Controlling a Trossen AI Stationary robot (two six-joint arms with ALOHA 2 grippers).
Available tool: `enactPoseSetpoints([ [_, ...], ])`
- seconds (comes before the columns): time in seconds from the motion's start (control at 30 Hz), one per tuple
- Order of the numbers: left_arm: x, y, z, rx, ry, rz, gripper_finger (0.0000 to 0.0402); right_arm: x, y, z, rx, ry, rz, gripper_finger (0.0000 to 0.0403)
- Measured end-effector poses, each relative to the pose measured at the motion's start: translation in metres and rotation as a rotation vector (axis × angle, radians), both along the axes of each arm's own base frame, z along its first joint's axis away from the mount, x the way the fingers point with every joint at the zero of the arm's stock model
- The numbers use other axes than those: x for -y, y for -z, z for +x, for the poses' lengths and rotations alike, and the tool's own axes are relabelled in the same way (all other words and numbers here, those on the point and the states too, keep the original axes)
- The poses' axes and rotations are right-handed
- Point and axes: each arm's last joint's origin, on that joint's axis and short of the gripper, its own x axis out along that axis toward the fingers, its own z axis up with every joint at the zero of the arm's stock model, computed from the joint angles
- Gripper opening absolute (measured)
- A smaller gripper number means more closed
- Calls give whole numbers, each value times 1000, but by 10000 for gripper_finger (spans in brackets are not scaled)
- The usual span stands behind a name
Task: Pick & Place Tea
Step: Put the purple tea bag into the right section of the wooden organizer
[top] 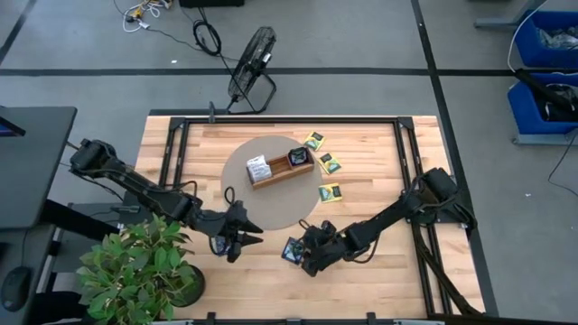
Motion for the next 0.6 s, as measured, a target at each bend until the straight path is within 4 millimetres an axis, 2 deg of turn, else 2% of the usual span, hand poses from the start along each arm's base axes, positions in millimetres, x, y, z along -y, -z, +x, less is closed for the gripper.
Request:
enactPoseSetpoints([
  [0.43, 8, -2, -8, -3, 8, 15, 142, 2, 7, -2, -46, 79, 2, 244],
  [0.6, 9, -3, -9, -4, 6, -2, 142, 2, 19, 1, -51, 90, -1, 211],
])
